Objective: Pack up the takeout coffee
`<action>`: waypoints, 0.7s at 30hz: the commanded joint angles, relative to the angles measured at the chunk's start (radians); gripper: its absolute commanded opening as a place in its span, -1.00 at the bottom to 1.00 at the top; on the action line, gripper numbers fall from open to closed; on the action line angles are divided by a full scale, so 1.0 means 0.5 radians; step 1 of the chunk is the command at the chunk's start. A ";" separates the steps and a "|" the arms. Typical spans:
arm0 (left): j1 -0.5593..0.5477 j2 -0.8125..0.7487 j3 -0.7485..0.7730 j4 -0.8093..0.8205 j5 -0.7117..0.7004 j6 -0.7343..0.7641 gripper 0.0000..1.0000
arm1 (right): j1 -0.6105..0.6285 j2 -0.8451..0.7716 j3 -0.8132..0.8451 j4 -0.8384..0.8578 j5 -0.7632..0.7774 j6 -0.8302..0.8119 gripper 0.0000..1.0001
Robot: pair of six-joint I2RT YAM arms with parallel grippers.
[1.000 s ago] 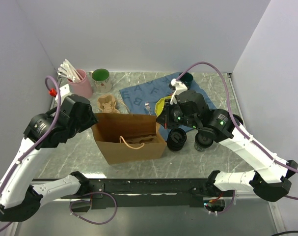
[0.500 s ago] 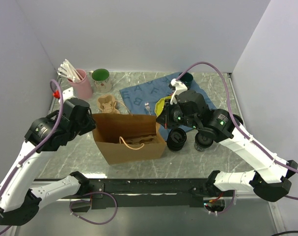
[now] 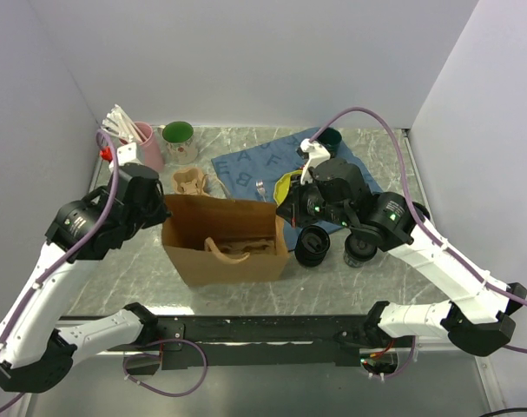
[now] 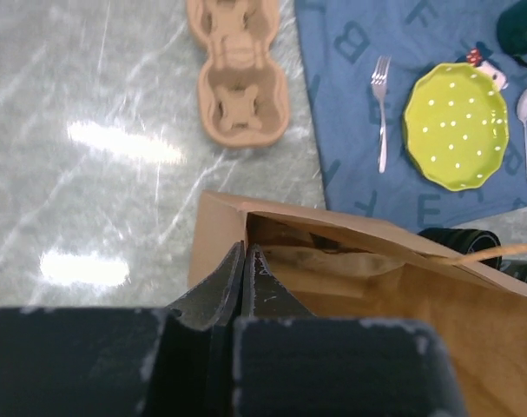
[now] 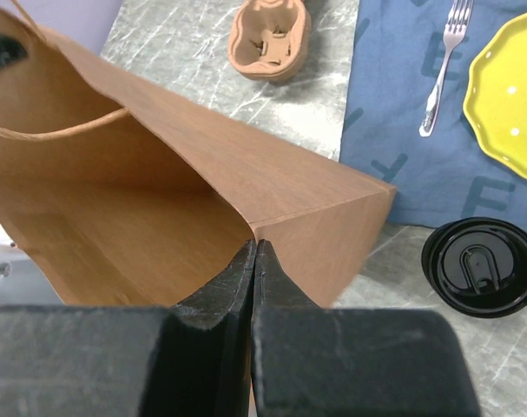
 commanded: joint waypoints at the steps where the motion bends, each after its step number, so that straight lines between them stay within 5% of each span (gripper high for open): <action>1: 0.010 -0.061 0.178 0.145 -0.007 0.255 -0.98 | 0.016 0.006 0.149 0.149 -0.039 -0.067 -1.00; 10: 0.010 -0.192 0.182 0.473 0.244 0.473 -0.98 | 0.016 0.104 0.392 0.301 -0.008 -0.079 -1.00; 14: 0.010 -0.502 -0.378 0.951 0.416 0.562 -0.98 | 0.019 -0.095 -0.091 0.687 0.080 -0.288 -1.00; 21: 0.010 -0.757 -0.834 1.025 0.732 0.477 -0.98 | 0.019 -0.347 -0.571 0.821 0.050 -0.359 -0.68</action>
